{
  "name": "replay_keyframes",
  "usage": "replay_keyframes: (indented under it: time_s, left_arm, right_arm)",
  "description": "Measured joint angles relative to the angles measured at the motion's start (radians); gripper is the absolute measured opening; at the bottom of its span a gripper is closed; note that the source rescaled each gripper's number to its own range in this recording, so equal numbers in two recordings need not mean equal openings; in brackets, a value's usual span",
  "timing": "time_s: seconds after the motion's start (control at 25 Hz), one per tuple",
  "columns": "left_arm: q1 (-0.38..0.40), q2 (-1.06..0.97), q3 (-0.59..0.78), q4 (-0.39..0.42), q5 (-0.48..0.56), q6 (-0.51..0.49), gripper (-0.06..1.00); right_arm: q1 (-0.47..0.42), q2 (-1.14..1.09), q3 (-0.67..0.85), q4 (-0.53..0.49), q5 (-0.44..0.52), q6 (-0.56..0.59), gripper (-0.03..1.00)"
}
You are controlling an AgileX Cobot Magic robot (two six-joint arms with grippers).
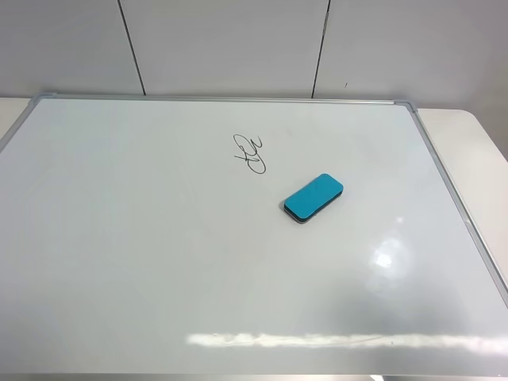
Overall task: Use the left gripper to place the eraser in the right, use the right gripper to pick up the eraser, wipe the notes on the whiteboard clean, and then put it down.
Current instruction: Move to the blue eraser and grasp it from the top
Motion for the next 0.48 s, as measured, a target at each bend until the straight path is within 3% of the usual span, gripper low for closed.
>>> replay_keyframes:
  time_s: [0.48]
  left_arm:
    - [-0.002, 0.000, 0.000, 0.001, 0.000, 0.000, 1.00]
  right_arm:
    - [0.000, 0.000, 0.000, 0.000, 0.000, 0.001, 1.00]
